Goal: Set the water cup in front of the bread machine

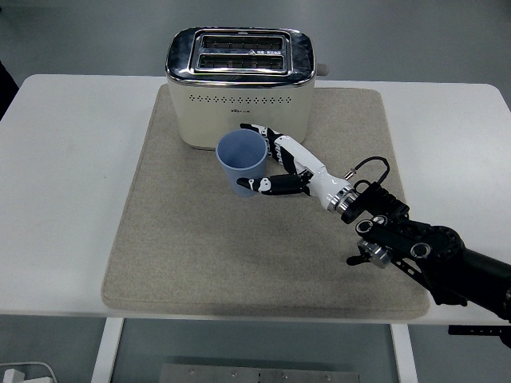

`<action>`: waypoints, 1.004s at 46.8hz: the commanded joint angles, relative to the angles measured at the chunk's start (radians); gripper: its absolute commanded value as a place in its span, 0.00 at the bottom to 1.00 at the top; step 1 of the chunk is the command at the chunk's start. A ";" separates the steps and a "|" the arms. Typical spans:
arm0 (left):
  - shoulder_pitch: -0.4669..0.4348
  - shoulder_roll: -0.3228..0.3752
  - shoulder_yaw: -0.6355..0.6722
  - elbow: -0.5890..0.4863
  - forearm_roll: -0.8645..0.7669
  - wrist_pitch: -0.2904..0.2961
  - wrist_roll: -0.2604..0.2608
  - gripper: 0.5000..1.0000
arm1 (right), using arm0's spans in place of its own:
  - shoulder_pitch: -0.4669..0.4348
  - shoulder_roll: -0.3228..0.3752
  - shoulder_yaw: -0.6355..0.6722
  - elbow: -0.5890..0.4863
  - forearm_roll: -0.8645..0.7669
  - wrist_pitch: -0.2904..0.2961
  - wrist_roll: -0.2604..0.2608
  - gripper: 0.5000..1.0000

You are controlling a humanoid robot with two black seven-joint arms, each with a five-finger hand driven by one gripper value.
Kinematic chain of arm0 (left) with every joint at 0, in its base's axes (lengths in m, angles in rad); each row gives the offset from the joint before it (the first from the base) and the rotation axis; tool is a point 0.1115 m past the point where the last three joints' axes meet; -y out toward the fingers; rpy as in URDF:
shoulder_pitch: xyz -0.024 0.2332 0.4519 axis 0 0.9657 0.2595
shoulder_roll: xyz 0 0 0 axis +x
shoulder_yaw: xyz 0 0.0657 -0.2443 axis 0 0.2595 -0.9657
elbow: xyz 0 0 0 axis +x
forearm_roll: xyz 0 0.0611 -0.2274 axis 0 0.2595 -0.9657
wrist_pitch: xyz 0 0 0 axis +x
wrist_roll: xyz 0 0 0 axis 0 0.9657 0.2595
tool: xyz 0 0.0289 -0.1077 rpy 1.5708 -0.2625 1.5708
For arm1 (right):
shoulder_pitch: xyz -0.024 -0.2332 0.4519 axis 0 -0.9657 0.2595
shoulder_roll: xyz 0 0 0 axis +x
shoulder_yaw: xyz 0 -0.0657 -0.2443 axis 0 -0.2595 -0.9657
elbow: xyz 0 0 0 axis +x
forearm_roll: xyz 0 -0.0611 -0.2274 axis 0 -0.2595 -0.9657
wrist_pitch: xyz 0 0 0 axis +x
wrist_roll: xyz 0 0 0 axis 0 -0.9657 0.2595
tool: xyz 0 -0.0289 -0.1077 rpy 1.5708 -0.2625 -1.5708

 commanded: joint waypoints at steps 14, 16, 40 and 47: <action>0.000 0.000 0.000 -0.001 0.000 0.000 0.000 1.00 | -0.005 -0.079 0.020 0.007 0.000 0.031 0.000 0.84; 0.000 0.000 0.000 0.000 0.000 0.000 0.000 1.00 | -0.008 -0.096 0.026 0.008 0.000 0.040 0.000 0.84; 0.000 0.000 0.000 -0.001 0.000 0.000 0.000 1.00 | -0.059 -0.369 0.136 0.077 0.000 0.161 0.007 0.84; 0.000 0.000 0.000 0.000 0.000 0.000 0.000 1.00 | -0.063 -0.360 0.198 0.015 0.001 0.166 0.002 0.84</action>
